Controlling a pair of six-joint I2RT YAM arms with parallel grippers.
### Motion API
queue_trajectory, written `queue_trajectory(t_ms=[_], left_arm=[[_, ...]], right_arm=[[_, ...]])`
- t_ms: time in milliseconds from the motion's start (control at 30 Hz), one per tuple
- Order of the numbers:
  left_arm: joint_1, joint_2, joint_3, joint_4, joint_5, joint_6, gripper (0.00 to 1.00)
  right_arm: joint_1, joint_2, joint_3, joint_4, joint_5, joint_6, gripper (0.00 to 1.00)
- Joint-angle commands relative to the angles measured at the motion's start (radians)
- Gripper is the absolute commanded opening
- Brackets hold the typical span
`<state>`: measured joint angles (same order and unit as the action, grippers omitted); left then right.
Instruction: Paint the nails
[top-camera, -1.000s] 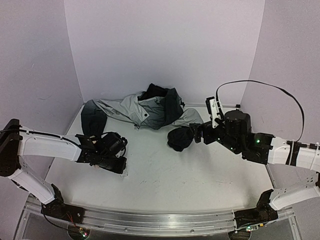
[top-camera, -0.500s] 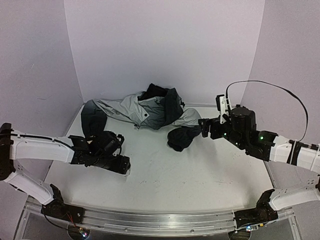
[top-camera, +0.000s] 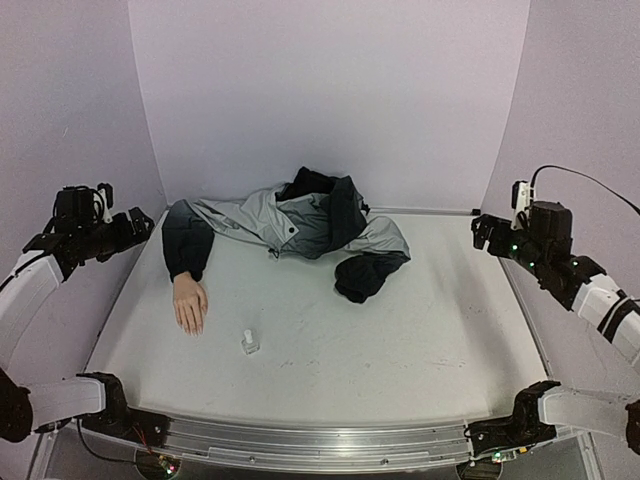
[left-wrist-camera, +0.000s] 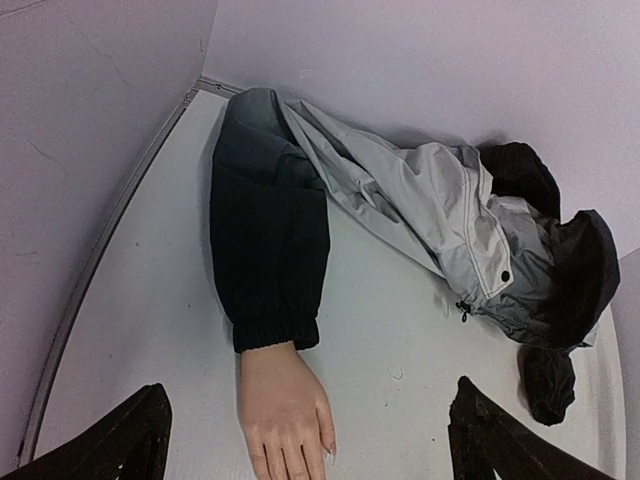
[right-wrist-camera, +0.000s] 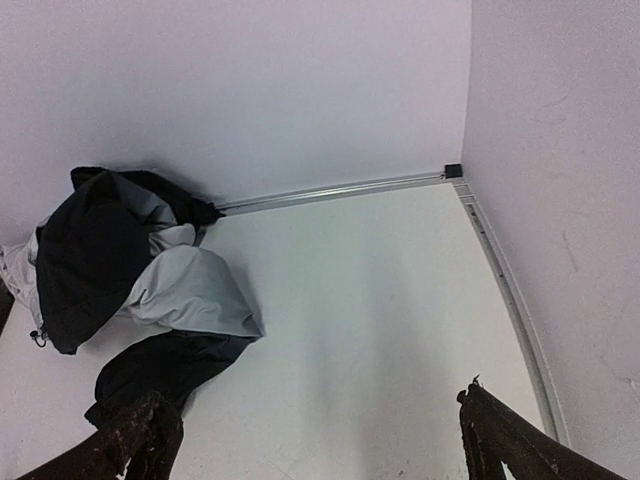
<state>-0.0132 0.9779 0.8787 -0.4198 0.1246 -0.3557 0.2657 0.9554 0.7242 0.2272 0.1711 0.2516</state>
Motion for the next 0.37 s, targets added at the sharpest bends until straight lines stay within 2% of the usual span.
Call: queue_trajectory(t_ms=[0,333], left_arm=[[0.036,-0.057,0.053,-0.014,0.098,0.058,0.98],[0.036,-0.125,0.037,-0.011,0.119,0.085,0.99]], right_arm=[[-0.027,-0.063,0.017,-0.02,-0.023,-0.016,0.98],[-0.025,-0.096,0.024,0.038,-0.046,-0.024,0.98]])
